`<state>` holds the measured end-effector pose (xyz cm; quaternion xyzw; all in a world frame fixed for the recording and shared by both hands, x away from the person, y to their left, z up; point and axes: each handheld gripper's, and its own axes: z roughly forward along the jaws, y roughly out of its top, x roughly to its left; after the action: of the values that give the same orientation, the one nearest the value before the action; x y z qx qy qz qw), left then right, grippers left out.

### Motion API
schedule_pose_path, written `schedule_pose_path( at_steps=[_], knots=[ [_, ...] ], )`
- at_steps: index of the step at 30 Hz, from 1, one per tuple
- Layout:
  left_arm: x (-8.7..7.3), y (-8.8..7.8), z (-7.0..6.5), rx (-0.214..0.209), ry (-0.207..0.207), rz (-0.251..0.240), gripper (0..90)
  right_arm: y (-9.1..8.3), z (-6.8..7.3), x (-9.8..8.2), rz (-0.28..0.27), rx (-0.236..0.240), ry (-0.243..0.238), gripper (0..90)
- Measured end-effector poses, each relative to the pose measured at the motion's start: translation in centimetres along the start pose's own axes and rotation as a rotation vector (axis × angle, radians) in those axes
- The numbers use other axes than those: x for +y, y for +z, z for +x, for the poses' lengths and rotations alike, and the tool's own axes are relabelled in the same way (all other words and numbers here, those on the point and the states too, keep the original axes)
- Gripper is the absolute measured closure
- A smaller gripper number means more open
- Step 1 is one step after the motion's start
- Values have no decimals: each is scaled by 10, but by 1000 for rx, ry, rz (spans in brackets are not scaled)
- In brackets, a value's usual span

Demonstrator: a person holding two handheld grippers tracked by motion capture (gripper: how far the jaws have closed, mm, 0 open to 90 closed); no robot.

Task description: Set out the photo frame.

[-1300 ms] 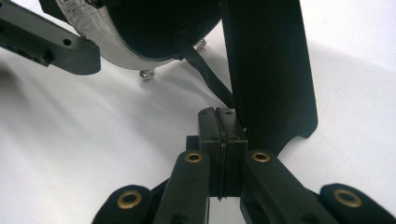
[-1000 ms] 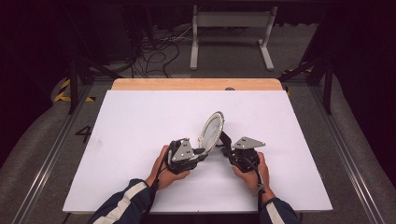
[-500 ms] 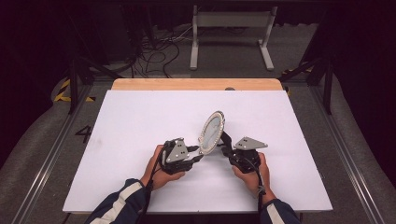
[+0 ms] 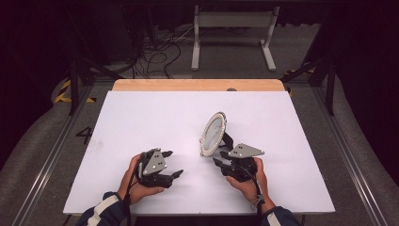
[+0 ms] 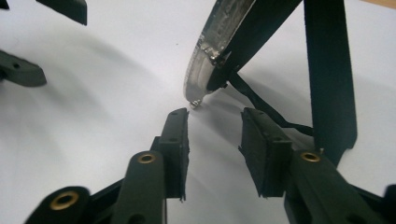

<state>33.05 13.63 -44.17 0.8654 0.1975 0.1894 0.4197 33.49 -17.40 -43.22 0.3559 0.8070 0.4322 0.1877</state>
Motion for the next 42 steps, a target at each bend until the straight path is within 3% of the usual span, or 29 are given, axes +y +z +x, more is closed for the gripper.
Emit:
schedule_pose_path(
  at_steps=[4,7,14,17,26,34,42],
  knots=[
    [-19,-16,1,23,-50,26,208,3,4,1,-10,14,26,539],
    [-38,-35,0,37,-112,35,170,8,7,3,-18,12,51,481],
    [-53,-51,1,60,-142,35,136,20,12,9,-48,-24,105,435],
    [-52,-48,2,60,-137,41,132,27,11,10,-57,-51,124,437],
    [-50,-40,5,48,-129,60,127,38,7,13,-80,-50,194,486],
    [-50,-38,3,50,-111,81,134,41,10,18,-112,-99,185,543],
    [-50,-38,3,53,-110,83,132,37,6,17,-97,-65,187,607]
  ],
)
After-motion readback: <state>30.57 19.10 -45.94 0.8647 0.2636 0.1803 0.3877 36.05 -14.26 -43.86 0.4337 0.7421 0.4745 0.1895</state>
